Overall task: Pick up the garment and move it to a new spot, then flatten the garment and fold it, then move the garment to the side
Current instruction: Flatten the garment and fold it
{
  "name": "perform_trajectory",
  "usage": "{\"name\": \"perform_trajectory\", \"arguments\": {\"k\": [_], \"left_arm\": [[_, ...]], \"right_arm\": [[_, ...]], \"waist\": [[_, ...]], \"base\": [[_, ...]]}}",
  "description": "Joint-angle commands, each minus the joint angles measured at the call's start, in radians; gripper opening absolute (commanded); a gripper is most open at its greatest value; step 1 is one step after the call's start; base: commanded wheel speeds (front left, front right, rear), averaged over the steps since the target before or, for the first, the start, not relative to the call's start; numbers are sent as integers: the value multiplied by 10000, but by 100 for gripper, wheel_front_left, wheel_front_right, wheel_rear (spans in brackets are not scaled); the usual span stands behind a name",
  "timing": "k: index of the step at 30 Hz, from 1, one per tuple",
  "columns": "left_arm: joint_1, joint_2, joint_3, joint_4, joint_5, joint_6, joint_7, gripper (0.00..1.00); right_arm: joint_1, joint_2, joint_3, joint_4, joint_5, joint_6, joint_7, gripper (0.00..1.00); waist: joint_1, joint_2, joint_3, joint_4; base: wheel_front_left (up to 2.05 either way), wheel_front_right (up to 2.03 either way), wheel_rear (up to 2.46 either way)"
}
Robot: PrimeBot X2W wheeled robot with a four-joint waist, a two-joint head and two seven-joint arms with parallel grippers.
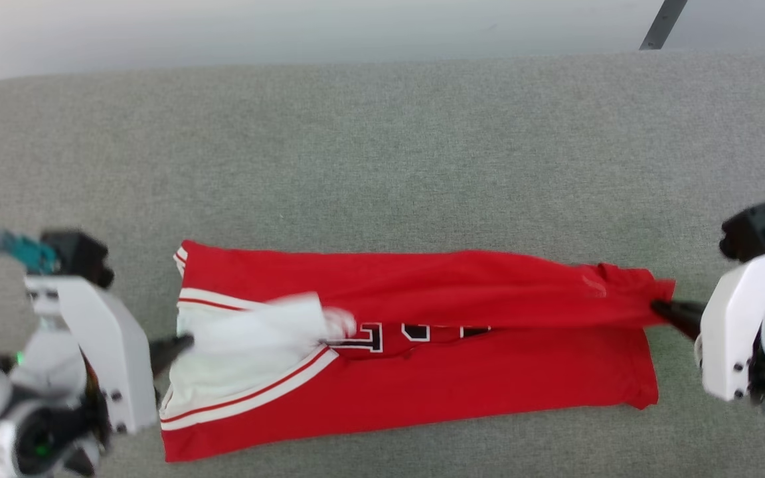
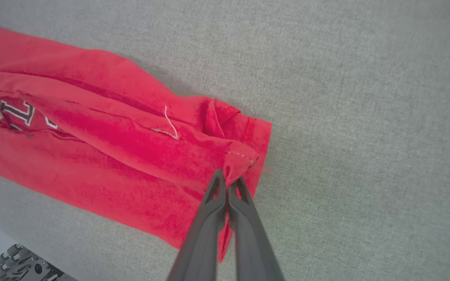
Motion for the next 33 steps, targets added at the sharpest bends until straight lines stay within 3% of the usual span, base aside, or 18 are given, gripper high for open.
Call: {"name": "perform_trajectory", "arguments": {"k": [1, 11, 12, 13, 14, 15, 16, 17, 18, 19, 20, 27, 33], "left_arm": [[385, 8, -35, -135, -150, 134, -192, 0], [1184, -559, -539, 340, -169, -131, -503, 0], [1198, -661, -564, 445, -208, -177, -515, 0], [1180, -719, -580, 556, -152, -253, -559, 4], [1151, -774, -599, 677, -95, -309, -583, 17], [1136, -839, -618, 759, -77, -358, -642, 35], [1138, -889, -632, 839, -77, -405, -647, 44], [1118, -896, -672, 886, 4, -446, -653, 48], [1102, -941, -653, 916, -12, -481, -689, 60], [1111, -972, -631, 934, -59, -497, -711, 91], [1117, -934, -643, 923, -27, -502, -728, 100], [1402, -735, -409, 543, -73, -425, -1171, 100], [1828, -648, 10, 348, 306, -661, -2585, 100]], "right_arm": [[283, 87, -25, -52, -103, -3, -58, 0], [743, 369, 99, 130, -240, -5, -61, 0], [743, 405, 113, 162, -257, -3, -53, 4], [734, 424, 118, 186, -282, -3, -44, 12], [718, 450, 126, 217, -305, -3, -29, 25], [699, 475, 132, 249, -304, -3, -25, 43], [668, 515, 144, 249, -279, -3, -18, 60], [635, 540, 135, 254, -261, -3, 11, 90], [611, 552, 109, 258, -252, -3, 34, 100], [602, 565, 65, 263, -254, -3, 62, 100], [603, 579, 34, 247, -252, -3, 83, 100], [852, 672, -281, -64, -259, -3, 134, 100], [1180, 862, -728, -324, -758, -3, -467, 100]], "waist": [[0, -1, -29, 9], [0, -1, -128, 57], [0, -1, -152, 55], [0, -1, -164, 55], [0, -1, -181, 57], [0, -1, -209, 58], [0, -1, -250, 59], [0, -1, -294, 59], [0, -1, -349, 66], [0, -1, -417, 74], [0, -1, -486, 79], [0, -1, -1069, 94], [0, -1, -1543, 97]], "base": [[0, 0, 0], [0, 0, 0], [0, 0, 0], [0, 0, 0], [0, 0, 0], [0, 0, 0], [0, 0, 0], [0, 0, 0], [0, 0, 0], [0, 0, 0], [0, 0, 0], [0, 0, 0], [0, 0, 0]]}}
